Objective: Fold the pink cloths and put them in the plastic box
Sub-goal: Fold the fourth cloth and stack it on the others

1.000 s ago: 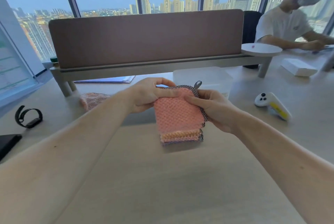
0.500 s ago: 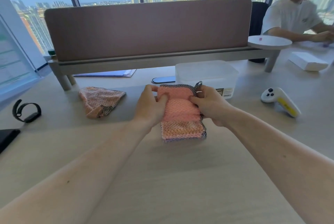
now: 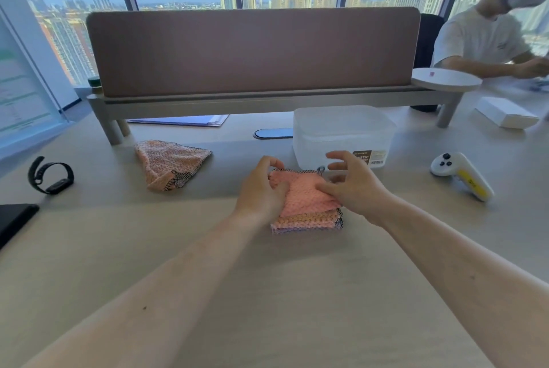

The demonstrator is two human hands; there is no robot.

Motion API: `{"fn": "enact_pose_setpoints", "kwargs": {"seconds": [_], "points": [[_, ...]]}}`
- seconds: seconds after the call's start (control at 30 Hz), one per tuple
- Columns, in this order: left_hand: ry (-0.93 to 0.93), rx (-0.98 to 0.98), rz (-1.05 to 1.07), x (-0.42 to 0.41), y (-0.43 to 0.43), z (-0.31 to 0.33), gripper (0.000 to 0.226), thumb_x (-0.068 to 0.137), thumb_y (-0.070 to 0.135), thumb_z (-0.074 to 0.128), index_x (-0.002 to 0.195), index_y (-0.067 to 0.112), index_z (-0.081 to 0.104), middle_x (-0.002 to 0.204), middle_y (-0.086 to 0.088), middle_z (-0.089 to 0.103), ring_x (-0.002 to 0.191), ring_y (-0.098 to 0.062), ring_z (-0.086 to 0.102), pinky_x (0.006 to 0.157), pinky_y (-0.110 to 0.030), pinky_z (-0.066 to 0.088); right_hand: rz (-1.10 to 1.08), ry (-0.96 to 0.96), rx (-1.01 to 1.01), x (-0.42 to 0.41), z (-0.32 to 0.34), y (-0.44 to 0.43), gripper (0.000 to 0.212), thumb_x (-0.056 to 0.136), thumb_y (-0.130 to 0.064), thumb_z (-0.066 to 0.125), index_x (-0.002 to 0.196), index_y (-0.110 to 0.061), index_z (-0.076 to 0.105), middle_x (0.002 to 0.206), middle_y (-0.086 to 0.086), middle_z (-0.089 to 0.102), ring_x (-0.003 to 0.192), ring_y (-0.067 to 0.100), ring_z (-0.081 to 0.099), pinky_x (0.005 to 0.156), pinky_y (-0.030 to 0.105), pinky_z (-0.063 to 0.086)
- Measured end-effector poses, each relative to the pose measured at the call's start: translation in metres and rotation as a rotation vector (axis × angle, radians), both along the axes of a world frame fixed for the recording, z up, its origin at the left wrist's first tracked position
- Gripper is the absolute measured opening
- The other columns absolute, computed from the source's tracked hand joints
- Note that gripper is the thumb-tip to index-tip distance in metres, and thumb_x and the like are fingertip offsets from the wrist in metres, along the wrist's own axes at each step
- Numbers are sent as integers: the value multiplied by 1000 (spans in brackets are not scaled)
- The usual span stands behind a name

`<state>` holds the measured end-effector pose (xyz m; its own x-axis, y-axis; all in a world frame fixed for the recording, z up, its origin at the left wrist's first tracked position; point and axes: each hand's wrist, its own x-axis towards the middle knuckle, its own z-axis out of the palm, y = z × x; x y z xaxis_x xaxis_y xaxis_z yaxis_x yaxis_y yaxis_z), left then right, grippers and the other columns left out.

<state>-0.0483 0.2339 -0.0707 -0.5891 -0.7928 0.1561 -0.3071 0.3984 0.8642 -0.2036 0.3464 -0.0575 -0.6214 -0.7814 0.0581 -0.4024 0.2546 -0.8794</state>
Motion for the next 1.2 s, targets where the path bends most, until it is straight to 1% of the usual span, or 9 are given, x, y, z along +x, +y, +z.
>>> {"fn": "enact_pose_setpoints", "kwargs": {"seconds": [0.1, 0.3, 0.4, 0.57, 0.77, 0.9, 1.0, 1.1, 1.2], "points": [[-19, -72, 0, 0, -2, -2, 31, 96, 25, 66, 125, 28, 56, 131, 0, 62, 112, -24, 63, 98, -44, 52, -9, 135, 9, -1, -9, 8, 63, 81, -23, 85, 137, -22, 56, 125, -8, 59, 116, 12, 58, 102, 34, 51], [-60, -86, 33, 0, -9, -1, 17, 92, 29, 70, 109, 28, 71, 118, 6, 68, 106, -20, 68, 97, -43, 54, 175, 463, -71, 0, -10, 33, 40, 79, -27, 85, 115, -26, 69, 121, -13, 60, 108, -2, 59, 85, 4, 48], [-33, -27, 54, -1, -14, 2, 14, 92, 23, 71, 106, 23, 74, 112, 5, 70, 101, -17, 69, 95, -41, 56, 263, 561, -75, -4, -9, 41, 32, 75, -16, 84, 105, -23, 75, 114, -13, 65, 102, 0, 64, 89, 11, 52], [-17, 17, 80, 1, -18, 1, 12, 90, 20, 74, 102, 21, 75, 109, -2, 74, 96, -15, 70, 92, -39, 58, 278, 650, -139, -6, -8, 37, 16, 83, -3, 78, 92, -16, 76, 93, -11, 69, 82, 6, 68, 77, 29, 59], [-91, -63, 85, 5, -15, -9, 18, 88, 28, 77, 104, 20, 78, 106, 3, 74, 94, -9, 67, 86, -24, 48, 306, 751, -154, -4, -16, 44, 23, 84, 1, 75, 94, -19, 74, 95, -10, 66, 82, 4, 61, 78, 23, 54], [-51, -146, 94, 4, -15, -9, 23, 86, 31, 78, 106, 20, 77, 114, 2, 71, 105, -12, 65, 96, -31, 51, 238, 696, -210, -4, -15, 47, 32, 77, 12, 70, 95, -15, 75, 93, -6, 67, 79, 7, 64, 75, 17, 52], [-46, -168, 90, 3, -13, -9, 24, 87, 30, 77, 108, 20, 77, 117, 2, 70, 109, -13, 64, 98, -32, 50, 215, 694, -223, 1, -14, 48, 27, 81, 3, 72, 102, -14, 74, 99, -7, 65, 85, 5, 63, 79, 11, 48], [-57, -160, 88, 4, -12, -12, 24, 86, 33, 78, 107, 22, 77, 114, 5, 71, 108, -12, 64, 94, -29, 48, 292, 823, -128, 3, -17, 52, 35, 85, -19, 72, 119, -17, 68, 122, -8, 59, 114, 5, 56, 99, 20, 46], [-60, -148, 84, 5, -13, -14, 23, 85, 33, 79, 105, 22, 77, 113, 8, 70, 109, -10, 63, 95, -28, 47, 325, 948, -120, 0, -20, 52, 20, 90, -20, 72, 110, -19, 71, 112, -8, 65, 109, 14, 60, 90, 34, 54]]}}
